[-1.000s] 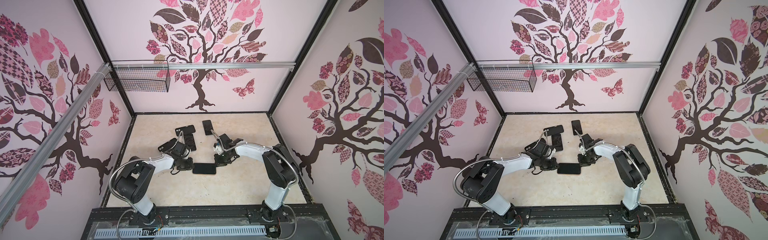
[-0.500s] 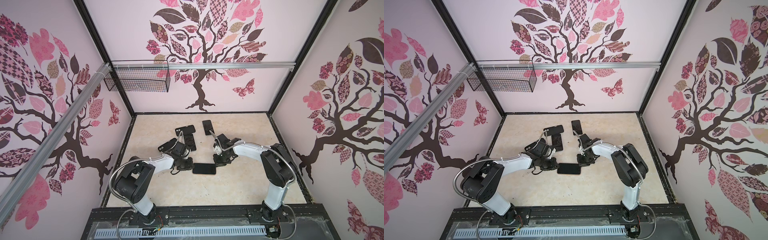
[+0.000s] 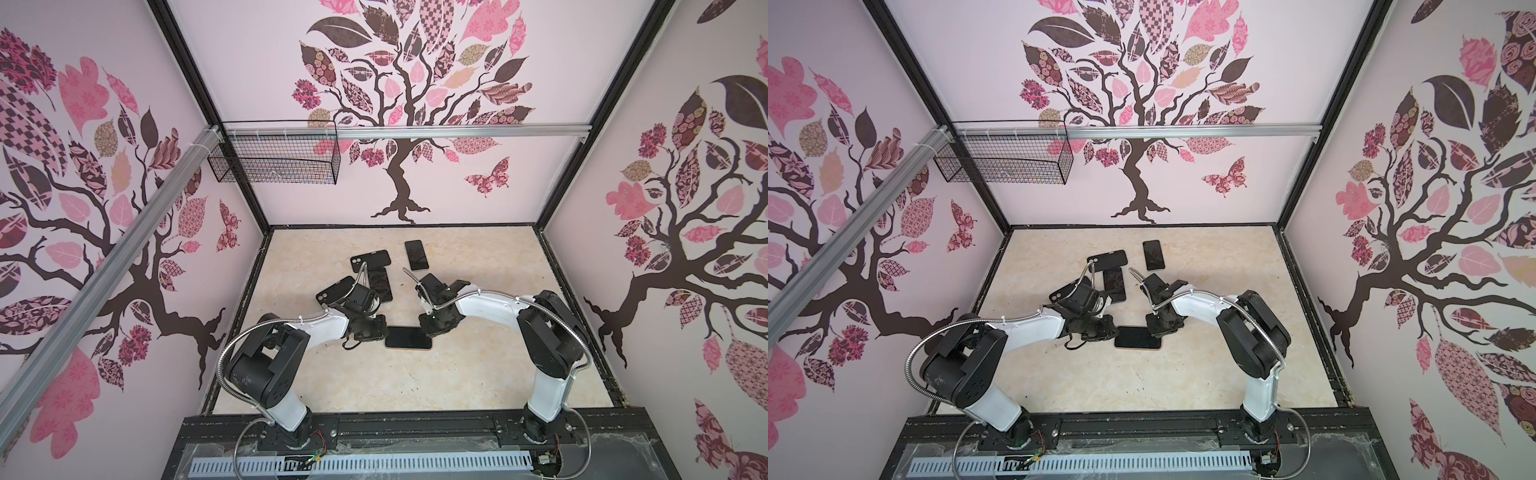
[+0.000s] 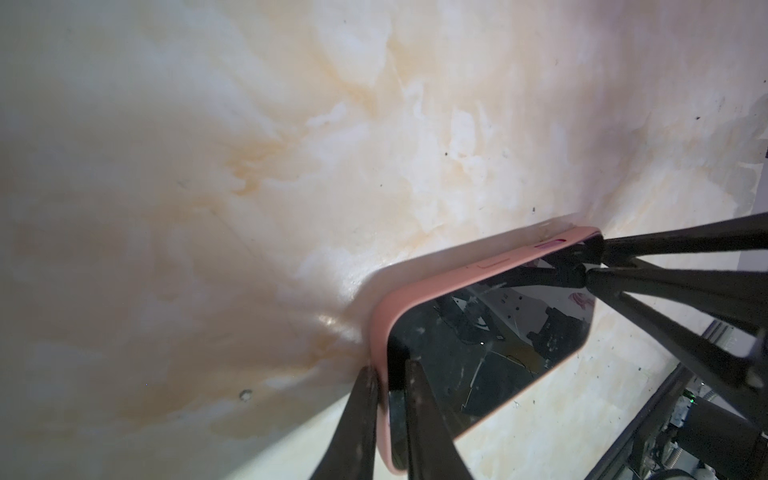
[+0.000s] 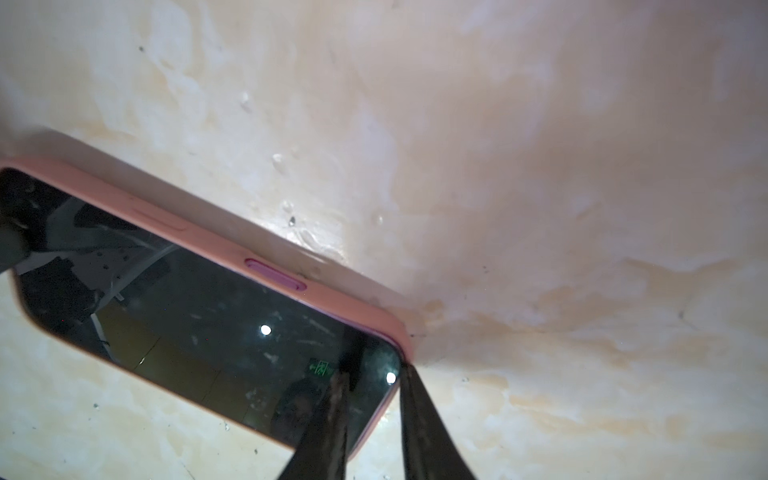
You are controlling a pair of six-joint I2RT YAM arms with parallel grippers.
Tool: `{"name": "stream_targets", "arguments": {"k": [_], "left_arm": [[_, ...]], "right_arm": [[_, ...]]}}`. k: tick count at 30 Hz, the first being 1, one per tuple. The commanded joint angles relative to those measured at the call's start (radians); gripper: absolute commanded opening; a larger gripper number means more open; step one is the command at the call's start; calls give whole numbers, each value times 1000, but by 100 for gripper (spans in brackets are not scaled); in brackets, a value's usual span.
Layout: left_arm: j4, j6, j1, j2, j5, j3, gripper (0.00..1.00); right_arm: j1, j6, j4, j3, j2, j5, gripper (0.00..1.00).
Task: Put the phone into the phone case
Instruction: 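Grasp the cased phone with the right gripper while the left gripper withdraws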
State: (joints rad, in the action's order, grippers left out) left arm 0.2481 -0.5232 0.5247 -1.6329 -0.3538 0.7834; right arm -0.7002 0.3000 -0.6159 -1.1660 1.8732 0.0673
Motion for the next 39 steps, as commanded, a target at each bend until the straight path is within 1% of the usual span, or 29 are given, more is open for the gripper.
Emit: {"name": "stream_targets", "arguments": {"k": [1, 3, 5, 9, 12, 15, 17, 19, 21, 26, 29, 30, 31, 35, 39], "left_arm": [[15, 12, 11, -7, 91, -12, 16], [28, 13, 11, 2, 108, -12, 16], [39, 11, 10, 10, 124, -11, 16], [51, 0, 10, 35, 149, -14, 17], [63, -14, 8, 69, 162, -23, 19], [86, -28, 1, 130, 182, -30, 24], [106, -35, -4, 186, 203, -37, 28], [133, -41, -9, 239, 233, -45, 34], [165, -50, -12, 297, 286, -52, 42], [208, -101, -29, 463, 422, -109, 69], [233, -136, -40, 575, 492, -154, 87], [242, -147, -44, 606, 515, -165, 94], [251, -157, -47, 640, 532, -178, 98], [284, -203, -55, 728, 576, -214, 98], [314, -258, -58, 787, 628, -240, 98]], "right_arm": [[-11, -41, 14, 75, 153, -130, 34], [-11, -48, 4, 70, 153, -139, 39], [-11, -56, -5, 65, 155, -141, 42], [-11, -72, -12, 58, 147, -134, 44], [-12, -97, -17, 53, 114, -114, 46], [-12, -165, -10, 39, 49, -75, 53], [-11, -239, -8, 18, 1, -42, 60], [-12, -311, 7, 8, -43, -19, 70], [-12, -396, 19, 0, -77, 35, 75], [-14, -619, 24, -23, -102, 184, 79], [-26, -725, 65, -12, -108, 180, 81], [-28, -739, 67, -20, -102, 170, 83], [-31, -748, 64, -34, -88, 164, 85], [-48, -796, -2, -108, -6, 120, 93], [-85, -847, -24, -125, 46, 81, 94]]}}
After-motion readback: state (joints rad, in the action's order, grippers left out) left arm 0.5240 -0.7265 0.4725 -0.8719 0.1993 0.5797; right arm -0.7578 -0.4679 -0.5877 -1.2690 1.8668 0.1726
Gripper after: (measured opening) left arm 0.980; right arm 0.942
